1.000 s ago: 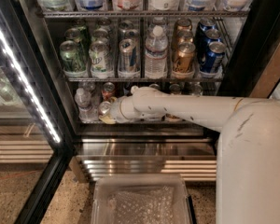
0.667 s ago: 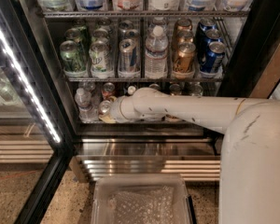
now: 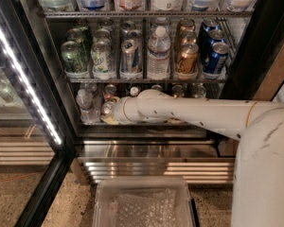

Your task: Pick coke can from bottom shelf of fridge

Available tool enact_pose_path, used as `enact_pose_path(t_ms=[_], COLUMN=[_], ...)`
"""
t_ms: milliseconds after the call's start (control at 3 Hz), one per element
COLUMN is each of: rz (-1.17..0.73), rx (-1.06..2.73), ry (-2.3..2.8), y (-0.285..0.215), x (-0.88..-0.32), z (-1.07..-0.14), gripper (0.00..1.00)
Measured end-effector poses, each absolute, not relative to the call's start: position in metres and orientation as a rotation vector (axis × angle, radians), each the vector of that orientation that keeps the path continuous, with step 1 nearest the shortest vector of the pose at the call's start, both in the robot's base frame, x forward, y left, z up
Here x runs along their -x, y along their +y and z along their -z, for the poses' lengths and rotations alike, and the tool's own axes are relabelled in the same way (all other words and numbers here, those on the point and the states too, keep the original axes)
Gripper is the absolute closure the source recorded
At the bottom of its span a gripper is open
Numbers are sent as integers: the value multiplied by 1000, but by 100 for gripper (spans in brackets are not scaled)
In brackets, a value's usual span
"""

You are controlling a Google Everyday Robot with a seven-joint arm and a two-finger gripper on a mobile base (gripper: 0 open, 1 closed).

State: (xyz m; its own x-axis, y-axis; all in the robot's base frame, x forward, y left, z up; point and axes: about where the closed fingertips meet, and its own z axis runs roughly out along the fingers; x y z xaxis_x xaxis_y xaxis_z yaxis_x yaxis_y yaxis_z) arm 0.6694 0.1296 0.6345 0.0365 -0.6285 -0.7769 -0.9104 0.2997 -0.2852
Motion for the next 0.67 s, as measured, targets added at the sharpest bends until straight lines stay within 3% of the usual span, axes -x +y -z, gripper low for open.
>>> enact_pose_path(t_ms=[667], rz=[-240], rx=[1248], ry=[1605], y=[75], x=[-639], z=[-694], gripper=[100])
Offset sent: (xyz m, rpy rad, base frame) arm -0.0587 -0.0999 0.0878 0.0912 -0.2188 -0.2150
